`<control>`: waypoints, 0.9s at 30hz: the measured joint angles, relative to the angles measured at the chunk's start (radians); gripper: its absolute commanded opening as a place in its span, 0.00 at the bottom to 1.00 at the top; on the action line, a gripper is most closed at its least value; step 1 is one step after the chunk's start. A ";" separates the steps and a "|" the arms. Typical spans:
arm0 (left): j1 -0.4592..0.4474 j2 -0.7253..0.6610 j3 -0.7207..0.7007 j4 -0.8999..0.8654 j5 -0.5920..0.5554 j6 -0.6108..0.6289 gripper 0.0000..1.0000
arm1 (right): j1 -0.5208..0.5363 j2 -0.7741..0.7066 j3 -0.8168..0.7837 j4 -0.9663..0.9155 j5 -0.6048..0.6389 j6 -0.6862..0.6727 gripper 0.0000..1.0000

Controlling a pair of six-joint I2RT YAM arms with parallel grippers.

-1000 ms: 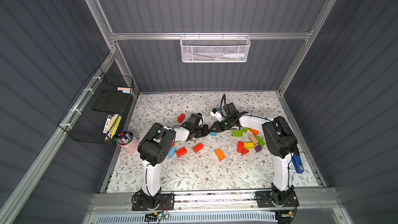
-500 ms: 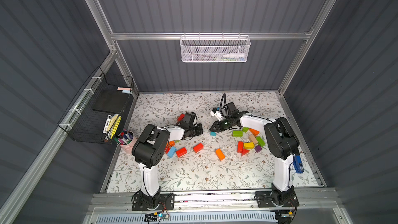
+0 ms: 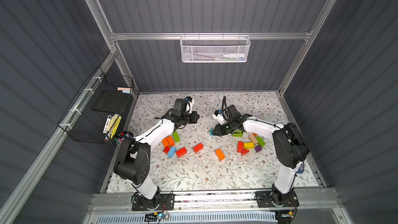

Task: Assemble a heart with building blocks
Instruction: Move the building block to the center of the board.

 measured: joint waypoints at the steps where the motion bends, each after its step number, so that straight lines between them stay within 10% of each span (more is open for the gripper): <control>1: 0.000 -0.019 0.022 -0.026 -0.006 0.018 0.24 | 0.009 0.008 0.000 0.001 0.008 0.008 0.23; 19: 0.008 -0.211 0.169 -0.311 -0.072 0.269 0.46 | 0.037 0.122 0.062 -0.013 0.204 0.080 0.41; 27: 0.008 -0.213 0.349 -0.396 -0.073 0.299 0.77 | 0.060 0.189 0.165 -0.036 0.254 0.085 0.43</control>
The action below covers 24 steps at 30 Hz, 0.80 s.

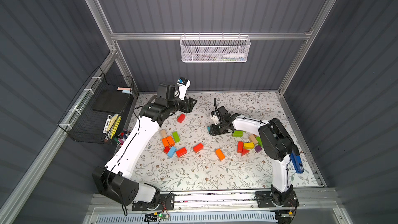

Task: Assemble a heart with building blocks
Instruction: Move the building block to the center of the board.

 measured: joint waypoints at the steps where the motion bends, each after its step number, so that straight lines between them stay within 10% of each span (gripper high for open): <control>1: 0.000 -0.002 0.010 -0.010 0.000 -0.001 0.80 | 0.005 0.006 0.011 -0.004 0.005 0.000 0.43; 8: 0.000 -0.016 0.059 -0.094 -0.013 0.005 0.99 | 0.035 0.060 0.097 -0.039 0.050 -0.004 0.43; 24: 0.000 -0.105 -0.093 0.020 -0.023 0.011 0.99 | 0.114 0.195 0.317 -0.119 0.189 0.102 0.32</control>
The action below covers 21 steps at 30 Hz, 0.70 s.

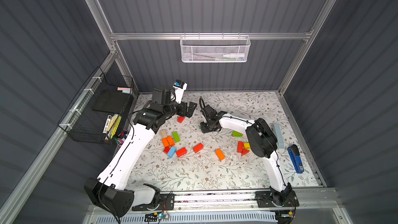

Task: Assemble a heart with building blocks
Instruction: Move the building block to the center of the board.

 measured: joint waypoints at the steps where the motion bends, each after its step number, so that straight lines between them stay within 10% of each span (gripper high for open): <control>1: 0.000 0.000 -0.005 0.009 0.000 0.000 0.99 | 0.005 0.008 0.016 -0.005 0.007 0.013 0.30; 21: 0.000 -0.011 -0.088 0.098 0.032 0.000 0.99 | 0.027 0.138 0.224 -0.024 0.018 0.241 0.29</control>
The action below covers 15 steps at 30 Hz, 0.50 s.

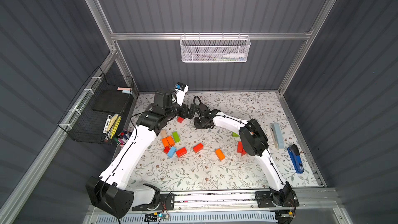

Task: Assemble a heart with building blocks
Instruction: Move the building block to the center of the board.

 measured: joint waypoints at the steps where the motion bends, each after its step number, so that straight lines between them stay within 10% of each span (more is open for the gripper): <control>1: 0.000 0.000 0.000 0.001 0.002 0.000 0.99 | 0.000 0.000 0.000 -0.002 -0.001 0.002 0.29; 15: 0.000 0.000 -0.001 0.008 0.003 0.000 0.99 | 0.000 0.000 0.006 -0.018 0.029 -0.026 0.31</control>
